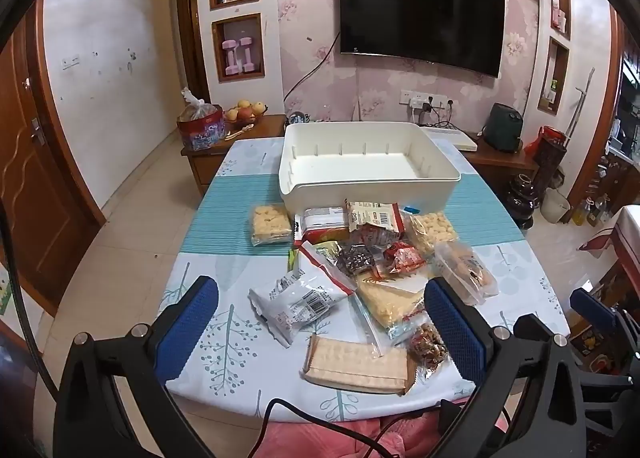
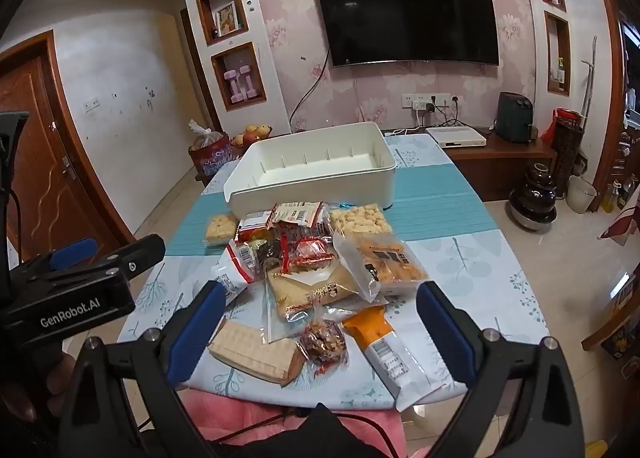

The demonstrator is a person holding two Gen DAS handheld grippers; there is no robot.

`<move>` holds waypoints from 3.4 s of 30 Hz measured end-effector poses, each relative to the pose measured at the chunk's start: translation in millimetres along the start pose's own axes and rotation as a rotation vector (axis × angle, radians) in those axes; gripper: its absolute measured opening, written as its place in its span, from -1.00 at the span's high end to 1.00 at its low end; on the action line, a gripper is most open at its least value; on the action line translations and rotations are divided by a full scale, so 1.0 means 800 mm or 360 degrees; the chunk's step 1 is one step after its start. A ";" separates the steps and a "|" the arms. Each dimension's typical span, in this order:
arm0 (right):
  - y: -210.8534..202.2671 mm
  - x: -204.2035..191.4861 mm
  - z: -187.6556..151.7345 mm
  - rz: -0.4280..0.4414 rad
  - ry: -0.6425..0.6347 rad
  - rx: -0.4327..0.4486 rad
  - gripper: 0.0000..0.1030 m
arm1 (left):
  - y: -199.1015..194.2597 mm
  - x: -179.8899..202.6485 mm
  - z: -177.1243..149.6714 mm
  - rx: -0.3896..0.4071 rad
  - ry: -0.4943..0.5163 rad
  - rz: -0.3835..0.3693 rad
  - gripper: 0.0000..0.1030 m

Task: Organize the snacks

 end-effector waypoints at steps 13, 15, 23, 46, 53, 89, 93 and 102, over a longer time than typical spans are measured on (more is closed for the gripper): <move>0.003 0.001 -0.003 0.0002 0.0005 -0.0015 -0.88 | 0.004 0.008 -0.005 0.0010 0.0003 -0.0012 -0.99; 0.002 0.001 -0.003 0.0003 0.0006 -0.0014 -0.88 | 0.005 0.008 -0.006 0.0008 0.0002 -0.0018 -0.99; -0.001 0.002 -0.002 0.0016 0.0013 -0.0026 -0.88 | 0.005 0.018 -0.017 -0.0011 -0.0001 -0.0049 -0.99; 0.029 0.047 -0.053 -0.0149 -0.0013 -0.0200 -0.88 | 0.065 0.043 -0.069 -0.0451 -0.0013 -0.0129 -0.99; 0.047 0.070 -0.082 -0.0214 -0.0022 -0.0317 -0.88 | 0.099 0.046 -0.102 -0.0675 -0.0088 -0.0190 -0.99; 0.106 0.113 -0.157 -0.0314 -0.0114 -0.0708 -0.63 | 0.228 0.128 -0.204 -0.1323 0.0211 -0.0043 -1.00; 0.111 0.110 -0.153 -0.0285 -0.0165 -0.0684 -0.35 | 0.229 0.141 -0.196 -0.1380 0.0240 -0.0046 -0.99; 0.105 0.089 -0.151 -0.0245 -0.0241 -0.0656 0.08 | 0.228 0.133 -0.188 -0.1463 -0.0039 -0.0063 -0.99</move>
Point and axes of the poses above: each gripper's, at about its wrist camera, not at the fingertips, and y roughly the way its jaws point, x to its right, z to its top, the point moved 8 cm from there along y, roughly the way its jaws point, and after that the axes turned 9 degrees about x, right-handed, at the moved point
